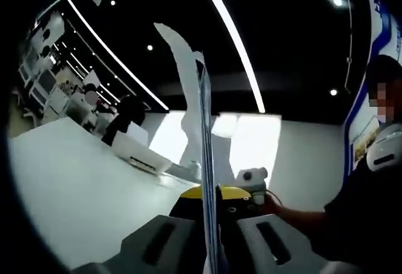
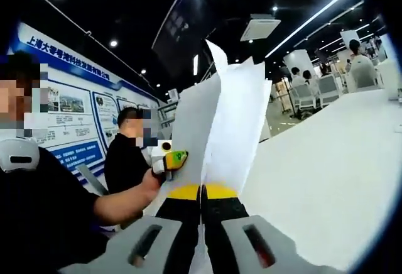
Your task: Organize the stack of printing papers by aligning and flattening the scattered papers on the table
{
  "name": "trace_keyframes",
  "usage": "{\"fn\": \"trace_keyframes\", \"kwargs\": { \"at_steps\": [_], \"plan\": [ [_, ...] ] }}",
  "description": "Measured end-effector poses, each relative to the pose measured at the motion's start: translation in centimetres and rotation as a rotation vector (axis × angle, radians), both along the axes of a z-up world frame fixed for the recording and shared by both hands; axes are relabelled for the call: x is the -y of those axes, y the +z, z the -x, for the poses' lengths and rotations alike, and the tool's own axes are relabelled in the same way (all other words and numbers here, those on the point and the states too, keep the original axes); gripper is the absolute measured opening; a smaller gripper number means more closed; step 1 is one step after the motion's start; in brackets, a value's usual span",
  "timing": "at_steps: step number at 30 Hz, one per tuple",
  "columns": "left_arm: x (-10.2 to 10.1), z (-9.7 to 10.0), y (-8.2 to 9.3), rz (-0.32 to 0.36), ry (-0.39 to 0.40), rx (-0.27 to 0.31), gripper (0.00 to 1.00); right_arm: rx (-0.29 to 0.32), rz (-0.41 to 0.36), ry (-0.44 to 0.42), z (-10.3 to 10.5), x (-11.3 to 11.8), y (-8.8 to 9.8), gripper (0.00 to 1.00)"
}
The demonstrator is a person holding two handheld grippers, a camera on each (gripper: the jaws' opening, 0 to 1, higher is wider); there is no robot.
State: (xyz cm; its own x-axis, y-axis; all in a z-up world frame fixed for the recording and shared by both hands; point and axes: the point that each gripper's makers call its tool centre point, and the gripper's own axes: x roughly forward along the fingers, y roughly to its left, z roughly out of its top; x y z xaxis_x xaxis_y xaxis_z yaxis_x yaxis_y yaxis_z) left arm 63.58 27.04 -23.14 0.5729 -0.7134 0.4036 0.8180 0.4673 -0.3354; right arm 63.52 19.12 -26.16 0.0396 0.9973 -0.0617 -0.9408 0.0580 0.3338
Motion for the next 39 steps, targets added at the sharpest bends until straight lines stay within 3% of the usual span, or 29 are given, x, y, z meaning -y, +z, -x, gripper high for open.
{"fn": "trace_keyframes", "kwargs": {
  "at_steps": [4,6,9,12,14,16,20,23,26,32,36,39],
  "plan": [
    [0.3,0.1,-0.1,-0.028,0.005,0.013,0.05,0.051,0.017,-0.006,-0.4,0.5,-0.4,0.00],
    [0.2,0.2,0.0,-0.025,0.003,0.011,0.05,0.082,0.020,-0.009,-0.1,1.2,-0.2,0.10],
    [0.1,0.2,0.0,-0.014,-0.005,0.006,0.05,0.142,0.025,-0.052,-0.6,2.7,0.3,0.16],
    [0.5,0.1,-0.1,-0.022,-0.028,-0.014,0.05,0.211,0.033,-0.133,-1.8,4.7,1.4,0.26],
    [1.1,0.1,-0.1,-0.051,-0.044,-0.038,0.05,0.319,0.034,-0.203,-2.7,6.2,3.4,0.29],
    [1.8,0.4,0.1,-0.125,-0.057,-0.038,0.05,0.414,0.046,-0.257,-3.2,7.4,5.5,0.31],
    [2.8,1.3,2.2,-0.254,-0.099,-0.009,0.05,0.606,0.029,-0.280,-2.5,8.3,10.7,0.39],
    [3.1,1.8,4.2,-0.371,-0.151,0.002,0.05,0.628,0.030,-0.255,-1.4,8.4,13.2,0.41],
    [3.3,2.2,5.7,-0.437,-0.209,-0.013,0.05,0.671,0.033,-0.219,-1.5,8.6,14.4,0.48],
    [4.2,3.2,5.4,-0.710,-0.333,-0.059,0.05,0.658,0.069,-0.188,-2.4,9.3,13.8,0.57],
    [5.2,4.4,4.9,-0.837,-0.430,-0.075,0.05,0.599,0.064,-0.111,-1.5,9.1,13.0,0.63],
    [5.7,4.7,4.3,-0.929,-0.477,-0.087,0.05,0.599,0.095,-0.067,-1.0,8.5,12.3,0.64]
  ]
}}
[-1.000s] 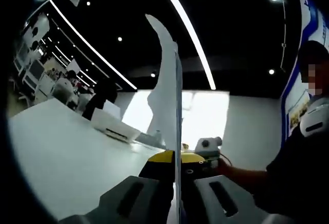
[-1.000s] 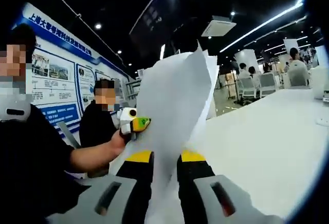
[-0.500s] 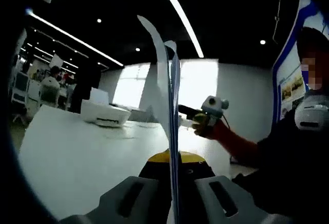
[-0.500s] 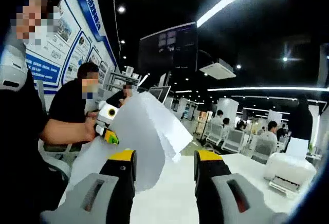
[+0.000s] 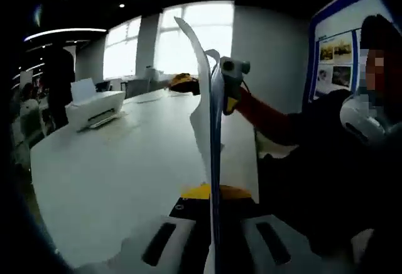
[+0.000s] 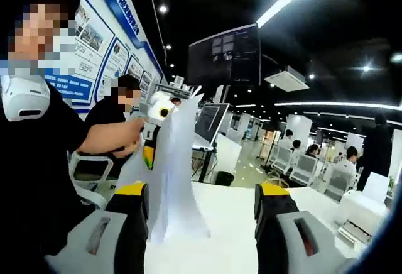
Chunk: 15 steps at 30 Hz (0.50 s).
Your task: Organize the stack of printing papers by aligning and flattening the scattered papers on the table
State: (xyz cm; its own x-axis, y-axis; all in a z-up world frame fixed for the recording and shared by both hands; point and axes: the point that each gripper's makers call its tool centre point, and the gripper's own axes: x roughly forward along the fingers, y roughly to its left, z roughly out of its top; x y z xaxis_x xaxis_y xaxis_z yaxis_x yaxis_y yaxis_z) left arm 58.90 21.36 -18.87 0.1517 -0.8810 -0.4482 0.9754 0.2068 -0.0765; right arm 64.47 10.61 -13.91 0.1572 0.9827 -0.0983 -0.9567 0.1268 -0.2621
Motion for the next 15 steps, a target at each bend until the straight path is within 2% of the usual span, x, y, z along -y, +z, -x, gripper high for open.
{"fn": "trace_keyframes", "kwargs": {
  "at_steps": [5,7,10,12,14,15],
  "plan": [
    [1.0,-0.7,-0.9,-0.129,-0.027,-0.017,0.05,-0.051,0.029,0.117,2.4,-1.4,-1.2,0.62],
    [1.5,-0.7,-1.5,-0.189,-0.046,-0.023,0.06,-0.045,0.065,0.120,2.5,-2.0,-2.3,0.60],
    [2.4,-0.6,-2.5,-0.295,-0.076,0.007,0.06,-0.065,0.087,0.116,2.3,-2.7,-3.6,0.55],
    [3.1,-0.7,-2.6,-0.306,-0.077,0.010,0.06,-0.081,0.092,0.126,2.5,-3.0,-4.3,0.48],
    [3.7,-0.8,-2.7,-0.317,-0.080,0.008,0.06,-0.090,0.103,0.149,3.2,-3.1,-5.0,0.32],
    [3.7,-0.9,-2.8,-0.331,-0.079,0.015,0.06,-0.087,0.112,0.164,3.6,-3.1,-5.4,0.19]
  ]
}}
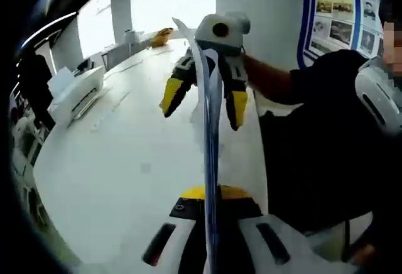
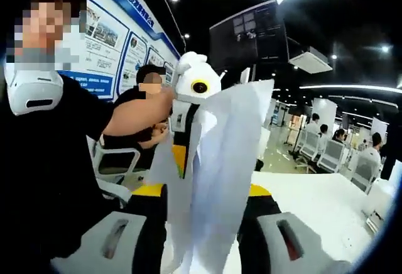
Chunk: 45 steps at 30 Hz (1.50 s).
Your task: Organize the stack of printing papers by aligning and flattening the scattered papers on the table
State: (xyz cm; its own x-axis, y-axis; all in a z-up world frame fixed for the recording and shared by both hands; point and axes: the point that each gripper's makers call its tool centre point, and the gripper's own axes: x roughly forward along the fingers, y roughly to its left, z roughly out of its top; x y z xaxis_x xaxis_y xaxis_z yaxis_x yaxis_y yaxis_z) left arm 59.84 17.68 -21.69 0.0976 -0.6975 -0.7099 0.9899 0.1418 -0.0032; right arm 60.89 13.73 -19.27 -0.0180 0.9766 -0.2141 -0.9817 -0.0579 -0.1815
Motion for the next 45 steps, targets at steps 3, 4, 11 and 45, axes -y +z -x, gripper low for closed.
{"fn": "trace_keyframes", "kwargs": {
  "at_steps": [3,4,11,45],
  "plan": [
    [-0.1,-0.2,-0.1,-0.012,-0.004,0.011,0.06,0.000,-0.012,0.022,0.4,0.0,-0.3,0.00],
    [-0.1,-0.2,-0.2,-0.015,-0.004,0.009,0.06,-0.009,-0.014,0.037,0.8,0.0,-0.4,0.00],
    [-0.6,-0.6,0.2,0.025,-0.002,0.061,0.07,-0.089,-0.075,0.031,0.6,0.4,0.4,0.00],
    [-3.0,-2.5,2.7,0.972,0.225,0.217,0.05,-0.224,-0.394,-0.102,-1.6,8.1,1.2,0.00]
  ]
}}
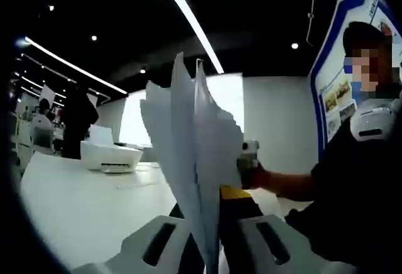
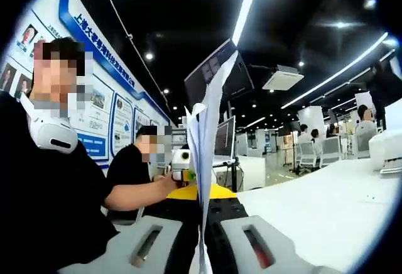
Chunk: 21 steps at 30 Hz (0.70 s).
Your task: Organize the stack of printing papers by aligning and flattening the scattered papers on the table
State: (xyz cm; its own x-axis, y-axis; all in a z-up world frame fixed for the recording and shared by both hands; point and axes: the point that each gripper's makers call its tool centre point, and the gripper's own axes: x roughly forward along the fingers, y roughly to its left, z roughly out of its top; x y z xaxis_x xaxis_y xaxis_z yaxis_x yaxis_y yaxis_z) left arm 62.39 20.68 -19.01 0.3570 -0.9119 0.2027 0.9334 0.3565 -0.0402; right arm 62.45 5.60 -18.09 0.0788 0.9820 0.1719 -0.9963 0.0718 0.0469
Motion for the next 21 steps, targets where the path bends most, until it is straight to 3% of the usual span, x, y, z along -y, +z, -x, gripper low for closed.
{"fn": "trace_keyframes", "kwargs": {
  "at_steps": [7,10,15,16,17,19,20,21],
  "plan": [
    [2.7,-0.2,-0.5,-0.071,0.184,-0.024,0.05,0.074,0.137,-0.158,-0.6,1.1,-0.8,0.00],
    [2.3,-0.6,-0.4,-0.081,0.222,-0.021,0.05,0.097,0.152,-0.206,-0.6,1.9,-0.6,0.00],
    [3.5,-0.3,0.0,-0.097,0.277,0.000,0.06,0.135,0.165,-0.287,-1.2,3.1,-0.3,0.00],
    [2.6,-0.9,-0.1,-0.108,0.290,0.008,0.06,0.138,0.166,-0.291,-1.3,3.1,-0.5,0.00],
    [2.8,-1.0,-0.3,-0.131,0.294,0.035,0.06,0.141,0.171,-0.296,-1.5,3.2,-0.8,0.02],
    [3.0,-1.2,-1.3,-0.167,0.300,0.030,0.10,0.099,0.186,-0.320,-2.3,3.6,-1.8,0.23],
    [2.9,-1.3,-1.5,-0.165,0.307,0.027,0.17,0.088,0.188,-0.316,-2.3,3.6,-2.0,0.34],
    [2.5,-1.6,-1.7,-0.154,0.309,0.016,0.25,0.072,0.201,-0.314,-2.3,3.7,-2.6,0.36]
  ]
}}
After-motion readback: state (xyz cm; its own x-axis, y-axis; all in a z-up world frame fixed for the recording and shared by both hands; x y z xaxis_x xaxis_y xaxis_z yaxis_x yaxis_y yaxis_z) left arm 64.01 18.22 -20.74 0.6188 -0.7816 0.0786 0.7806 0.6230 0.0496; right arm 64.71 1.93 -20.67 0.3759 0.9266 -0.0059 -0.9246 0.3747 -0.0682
